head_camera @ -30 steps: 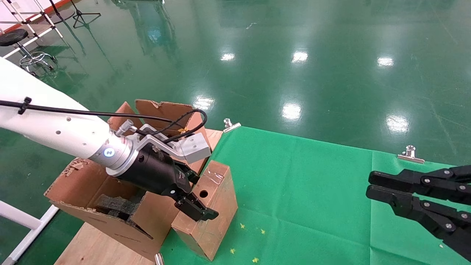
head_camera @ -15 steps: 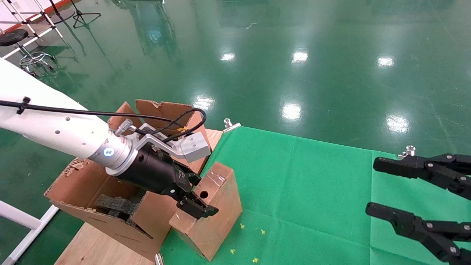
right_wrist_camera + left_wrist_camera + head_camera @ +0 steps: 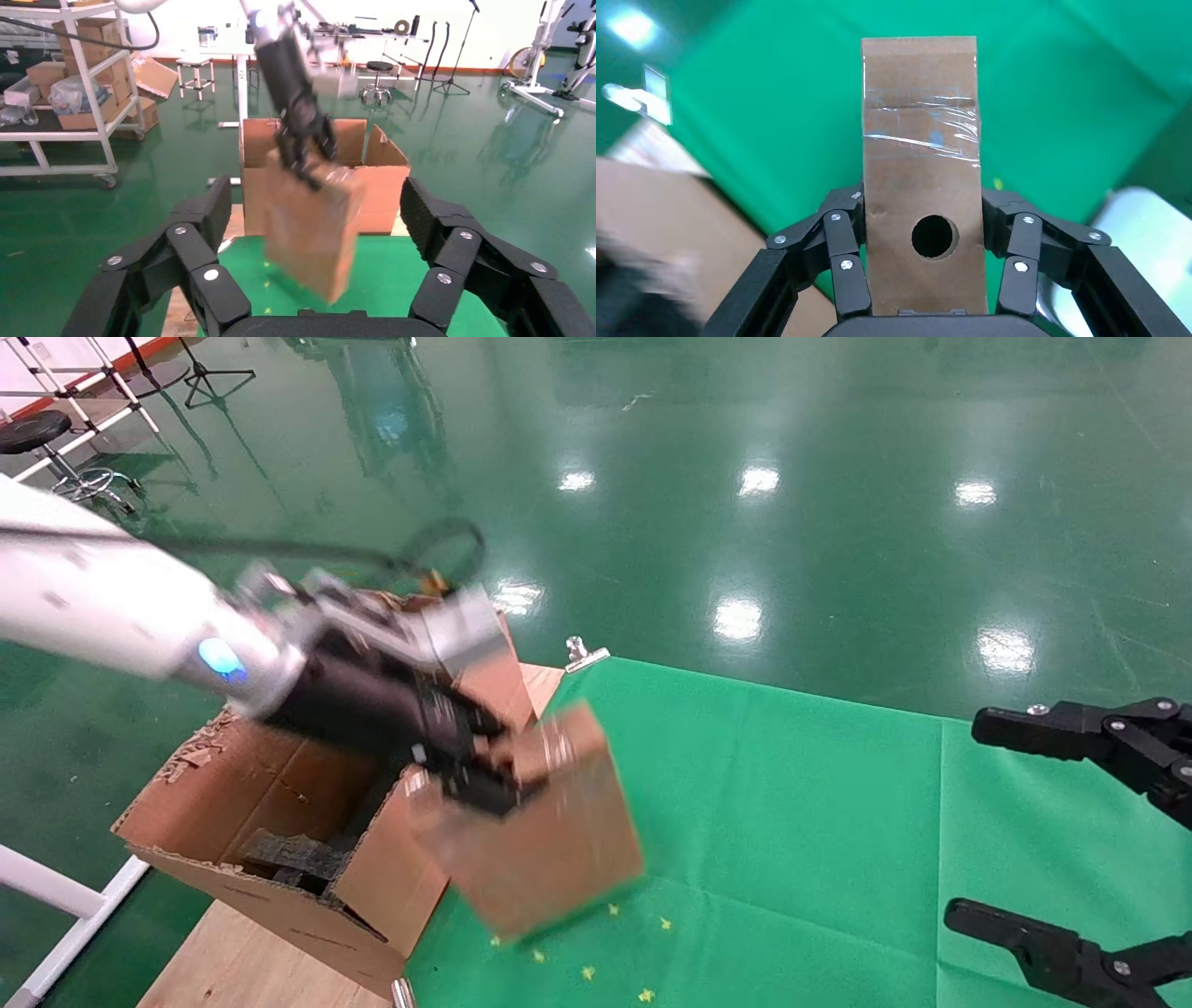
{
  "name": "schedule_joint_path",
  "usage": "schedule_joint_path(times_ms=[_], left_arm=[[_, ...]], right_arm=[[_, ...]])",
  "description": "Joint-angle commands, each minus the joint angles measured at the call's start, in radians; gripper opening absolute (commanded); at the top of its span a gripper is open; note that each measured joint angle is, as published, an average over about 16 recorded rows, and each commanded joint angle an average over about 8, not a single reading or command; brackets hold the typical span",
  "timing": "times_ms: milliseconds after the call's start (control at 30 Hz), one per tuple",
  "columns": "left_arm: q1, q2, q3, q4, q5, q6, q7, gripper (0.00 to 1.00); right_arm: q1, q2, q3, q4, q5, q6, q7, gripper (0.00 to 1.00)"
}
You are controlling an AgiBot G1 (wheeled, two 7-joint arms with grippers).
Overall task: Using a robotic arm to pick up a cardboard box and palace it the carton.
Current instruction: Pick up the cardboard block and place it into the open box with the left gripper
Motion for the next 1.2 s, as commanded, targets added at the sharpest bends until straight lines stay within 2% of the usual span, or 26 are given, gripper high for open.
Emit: schedule_joint_path(times_ms=[33, 300, 500, 767, 1200], left_arm=[[-0.027, -0.016, -0.021, 0.005, -0.02, -0.002, 0.021, 0.0], [-0.226, -0.091, -0.094, 0.1, 0.038, 0.016, 0.125, 0.0], [-0.3, -0.125, -0.067, 0.174, 0.181, 0.029, 0.184, 0.0], [-0.221, -0.115, 0.008, 0.297, 0.333, -0.055, 0.176, 0.0], [-0.086, 0.008, 0.076, 0.573, 0.5, -0.257, -0.061, 0.0]], right_arm=[[0.0, 0.0, 0.0, 0.0, 0.0, 0.0, 0.0, 1.0], [0.0, 0.0, 0.0, 0.0, 0.0, 0.0, 0.0, 1.0], [0.0, 0.0, 0.0, 0.0, 0.0, 0.0, 0.0, 1.0], [0.0, 0.0, 0.0, 0.0, 0.0, 0.0, 0.0, 1.0], [0.0, 0.0, -0.001, 0.0, 0.0, 0.0, 0.0, 1.0]])
